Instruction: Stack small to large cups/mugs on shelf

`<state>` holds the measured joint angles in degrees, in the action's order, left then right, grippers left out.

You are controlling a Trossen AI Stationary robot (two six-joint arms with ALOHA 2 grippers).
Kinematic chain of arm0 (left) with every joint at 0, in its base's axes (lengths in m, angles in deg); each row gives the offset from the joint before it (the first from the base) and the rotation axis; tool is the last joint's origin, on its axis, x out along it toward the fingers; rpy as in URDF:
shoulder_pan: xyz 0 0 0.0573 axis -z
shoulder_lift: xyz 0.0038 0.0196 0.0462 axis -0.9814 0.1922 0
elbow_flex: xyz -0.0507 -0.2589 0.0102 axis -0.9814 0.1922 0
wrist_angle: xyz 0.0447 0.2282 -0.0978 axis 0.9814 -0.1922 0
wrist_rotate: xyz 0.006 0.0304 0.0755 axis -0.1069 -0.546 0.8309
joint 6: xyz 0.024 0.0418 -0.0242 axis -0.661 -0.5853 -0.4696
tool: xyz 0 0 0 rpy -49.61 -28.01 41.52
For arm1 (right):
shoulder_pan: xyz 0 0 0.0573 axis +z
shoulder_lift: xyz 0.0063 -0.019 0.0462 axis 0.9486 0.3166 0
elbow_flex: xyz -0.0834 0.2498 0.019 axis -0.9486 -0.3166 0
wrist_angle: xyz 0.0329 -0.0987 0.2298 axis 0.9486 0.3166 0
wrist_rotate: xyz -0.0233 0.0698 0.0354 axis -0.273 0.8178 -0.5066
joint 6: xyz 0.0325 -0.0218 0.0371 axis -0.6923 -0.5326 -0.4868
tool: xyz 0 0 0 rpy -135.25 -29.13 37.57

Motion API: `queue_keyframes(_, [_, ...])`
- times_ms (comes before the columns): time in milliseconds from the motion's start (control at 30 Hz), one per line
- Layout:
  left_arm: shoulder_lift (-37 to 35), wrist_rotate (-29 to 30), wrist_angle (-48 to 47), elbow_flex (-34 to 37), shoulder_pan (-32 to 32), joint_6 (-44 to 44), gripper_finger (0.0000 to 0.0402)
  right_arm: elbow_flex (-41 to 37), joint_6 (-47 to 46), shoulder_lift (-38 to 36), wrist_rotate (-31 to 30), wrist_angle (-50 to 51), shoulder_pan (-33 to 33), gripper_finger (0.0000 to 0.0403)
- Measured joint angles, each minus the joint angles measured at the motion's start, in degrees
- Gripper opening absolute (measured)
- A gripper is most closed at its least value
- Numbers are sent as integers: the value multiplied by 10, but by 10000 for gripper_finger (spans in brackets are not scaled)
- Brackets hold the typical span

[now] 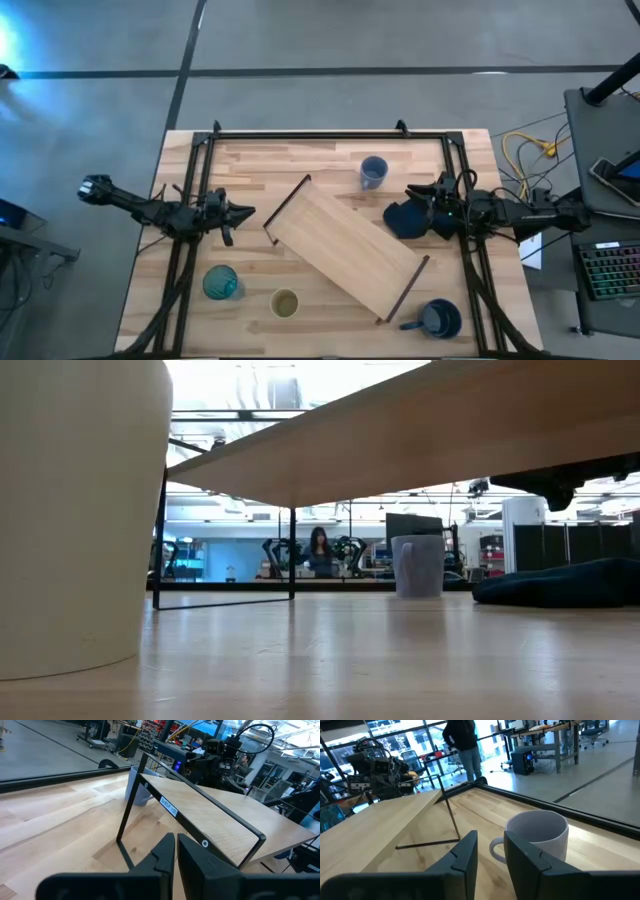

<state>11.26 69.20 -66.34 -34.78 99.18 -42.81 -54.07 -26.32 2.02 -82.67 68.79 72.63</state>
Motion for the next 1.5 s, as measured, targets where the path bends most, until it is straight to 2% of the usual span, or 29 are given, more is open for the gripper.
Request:
queue_keyframes(567, [0,0,0,0,0,0,5,0,0,0,0,-1,0,89])
queue_keyframes(700, [0,0,0,0,0,0,5,0,5,2,-15,-48,-1,89])
queue_keyframes(867, [0,0,0,0,0,0,5,27,-113,-1,19,-110,-1,89])
queue_keyframes(967, [0,0,0,0,0,0,5,60,-138,-1,19,-108,-1,89])
queue_keyframes(1400, [0,0,0,0,0,0,5,201,7,0,15,-25,-1,89])
queue_keyframes(1433, [0,7,-1,0,0,-5,5,210,14,0,15,-15,-1,89])
queue_keyframes(1500, [0,83,0,0,-1,-44,5,227,33,0,15,1,-1,89])
